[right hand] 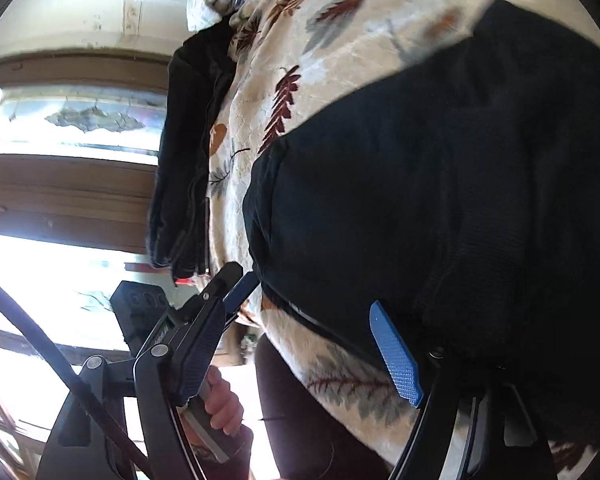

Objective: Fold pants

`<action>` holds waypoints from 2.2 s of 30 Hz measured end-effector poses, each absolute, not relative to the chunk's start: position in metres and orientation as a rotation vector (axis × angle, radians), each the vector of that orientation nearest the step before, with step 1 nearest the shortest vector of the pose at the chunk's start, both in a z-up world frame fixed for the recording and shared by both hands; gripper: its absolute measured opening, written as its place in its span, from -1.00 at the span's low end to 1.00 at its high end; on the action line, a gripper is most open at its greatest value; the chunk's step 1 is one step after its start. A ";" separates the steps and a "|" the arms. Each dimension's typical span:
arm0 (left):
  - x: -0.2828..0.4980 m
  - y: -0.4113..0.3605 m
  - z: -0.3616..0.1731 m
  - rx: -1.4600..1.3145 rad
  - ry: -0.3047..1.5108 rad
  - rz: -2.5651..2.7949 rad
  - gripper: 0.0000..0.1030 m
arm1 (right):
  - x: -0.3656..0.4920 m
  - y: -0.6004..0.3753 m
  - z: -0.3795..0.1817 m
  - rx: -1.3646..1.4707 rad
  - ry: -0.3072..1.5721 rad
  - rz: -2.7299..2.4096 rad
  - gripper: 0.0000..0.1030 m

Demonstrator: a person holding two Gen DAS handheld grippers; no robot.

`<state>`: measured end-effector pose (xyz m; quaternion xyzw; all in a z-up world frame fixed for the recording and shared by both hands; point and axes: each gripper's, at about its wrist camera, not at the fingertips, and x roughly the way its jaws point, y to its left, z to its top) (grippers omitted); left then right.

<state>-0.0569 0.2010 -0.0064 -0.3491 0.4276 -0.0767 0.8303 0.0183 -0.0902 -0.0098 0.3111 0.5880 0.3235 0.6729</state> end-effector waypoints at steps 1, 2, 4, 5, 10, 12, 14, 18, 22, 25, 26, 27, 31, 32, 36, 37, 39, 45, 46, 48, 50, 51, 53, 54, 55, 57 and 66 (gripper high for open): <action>-0.058 0.202 -0.007 -0.753 0.899 -0.165 0.27 | 0.025 -0.081 -0.004 0.651 1.320 0.728 0.56; -0.058 0.204 -0.007 -0.766 0.891 -0.167 0.27 | 0.032 -0.070 0.003 0.603 1.315 0.733 0.56; -0.062 0.210 -0.009 -0.789 0.872 -0.145 0.27 | 0.045 -0.046 0.016 0.529 1.312 0.751 0.56; -0.064 0.214 -0.011 -0.794 0.864 -0.124 0.27 | 0.051 -0.034 0.021 0.493 1.314 0.752 0.56; -0.069 0.221 -0.016 -0.851 0.842 -0.122 0.28 | 0.078 0.042 0.028 0.165 1.341 0.693 0.62; -0.066 0.214 -0.015 -0.841 0.848 -0.161 0.28 | 0.090 0.070 0.019 0.024 1.372 0.631 0.62; -0.065 0.206 -0.015 -0.816 0.842 -0.157 0.28 | 0.099 0.092 0.007 -0.101 1.406 0.574 0.64; -0.063 0.203 -0.016 -0.818 0.833 -0.153 0.28 | 0.111 0.123 -0.015 -0.246 1.497 0.474 0.93; -0.063 0.203 -0.017 -0.827 0.833 -0.133 0.16 | 0.113 0.150 -0.033 -0.457 1.569 0.433 1.00; -0.059 0.201 -0.018 -0.792 0.849 -0.125 -0.48 | 0.109 0.152 -0.036 -0.533 1.576 0.451 0.98; -0.058 0.200 -0.018 -0.795 0.859 -0.145 -0.58 | 0.107 0.148 -0.034 -0.544 1.565 0.461 0.93; -0.059 0.199 -0.016 -0.802 0.856 -0.156 -0.75 | 0.104 0.145 -0.031 -0.556 1.547 0.463 0.77; -0.065 0.189 0.008 -0.740 0.815 -0.177 -0.81 | 0.093 0.120 -0.008 -0.571 1.463 0.455 -0.27; -0.066 0.185 0.015 -0.735 0.805 -0.189 -0.81 | 0.090 0.109 0.000 -0.558 1.443 0.457 -0.38; -0.067 0.167 0.037 -0.686 0.787 -0.222 -0.81 | 0.081 0.067 0.027 -0.442 1.377 0.500 -0.56; -0.067 0.162 0.040 -0.677 0.787 -0.232 -0.81 | 0.079 0.057 0.033 -0.420 1.362 0.507 -0.57; -0.067 0.151 0.049 -0.664 0.785 -0.259 -0.81 | 0.075 0.035 0.044 -0.361 1.336 0.512 -0.57; -0.069 0.101 0.080 -0.556 0.774 -0.349 -0.81 | 0.063 -0.009 0.070 -0.133 1.281 0.539 -0.57; -0.067 0.091 0.084 -0.539 0.773 -0.364 -0.81 | 0.061 -0.014 0.072 -0.098 1.272 0.539 -0.57; -0.066 0.070 0.093 -0.507 0.775 -0.402 -0.81 | 0.057 -0.039 0.079 -0.020 1.252 0.538 -0.57; -0.064 0.050 0.097 -0.485 0.784 -0.440 -0.81 | 0.053 -0.065 0.085 0.048 1.229 0.528 -0.57; -0.063 0.038 0.100 -0.469 0.791 -0.458 -0.81 | 0.051 -0.079 0.087 0.077 1.219 0.520 -0.57; -0.059 0.012 0.101 -0.438 0.810 -0.496 -0.81 | 0.047 -0.106 0.087 0.131 1.206 0.507 -0.57; -0.057 0.001 0.100 -0.426 0.821 -0.509 -0.81 | 0.047 -0.119 0.086 0.157 1.200 0.500 -0.57; -0.055 -0.010 0.099 -0.412 0.832 -0.519 -0.81 | 0.045 -0.136 0.083 0.191 1.193 0.488 -0.57; -0.052 -0.034 0.094 -0.380 0.859 -0.540 -0.81 | 0.042 -0.163 0.077 0.238 1.187 0.468 -0.57; -0.066 -0.092 0.080 -0.257 0.952 -0.680 -0.79 | 0.038 -0.248 0.019 0.411 1.211 0.362 -0.57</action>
